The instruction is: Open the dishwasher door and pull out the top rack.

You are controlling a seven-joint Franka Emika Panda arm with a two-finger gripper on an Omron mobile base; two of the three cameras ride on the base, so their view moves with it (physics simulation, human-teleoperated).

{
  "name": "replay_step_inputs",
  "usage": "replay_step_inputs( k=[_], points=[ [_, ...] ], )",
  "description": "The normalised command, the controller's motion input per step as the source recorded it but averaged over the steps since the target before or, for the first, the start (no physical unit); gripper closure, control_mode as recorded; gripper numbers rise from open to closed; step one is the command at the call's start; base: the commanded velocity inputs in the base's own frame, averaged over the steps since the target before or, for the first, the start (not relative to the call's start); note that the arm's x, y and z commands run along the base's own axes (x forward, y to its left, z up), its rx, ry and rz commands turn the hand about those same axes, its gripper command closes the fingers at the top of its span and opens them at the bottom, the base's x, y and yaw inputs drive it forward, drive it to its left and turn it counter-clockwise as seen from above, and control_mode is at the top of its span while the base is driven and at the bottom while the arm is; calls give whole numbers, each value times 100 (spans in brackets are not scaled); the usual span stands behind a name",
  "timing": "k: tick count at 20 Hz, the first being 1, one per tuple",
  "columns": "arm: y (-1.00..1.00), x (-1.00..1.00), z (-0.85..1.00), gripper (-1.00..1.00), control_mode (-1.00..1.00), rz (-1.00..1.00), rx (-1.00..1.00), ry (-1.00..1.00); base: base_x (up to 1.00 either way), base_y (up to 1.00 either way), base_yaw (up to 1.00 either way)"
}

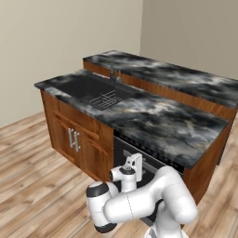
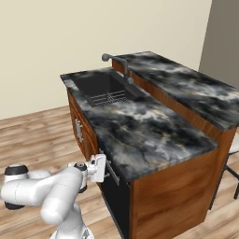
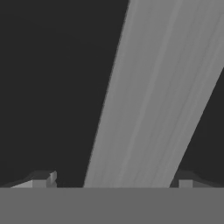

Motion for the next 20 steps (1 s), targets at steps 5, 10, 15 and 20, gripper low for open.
replay_step_inputs(
  k=[5, 10, 15, 20],
  points=[
    [-14, 34, -74, 100, -100, -4, -1, 0, 0, 0, 0],
    [17, -12, -97, 100, -100, -1, -1, 0, 0, 0, 0],
    [59, -34, -100, 100, -100, -2, -4, 0, 0, 0, 0],
    [72, -30, -100, 100, -100, -2, -2, 2, 0, 0, 0]
  ],
)
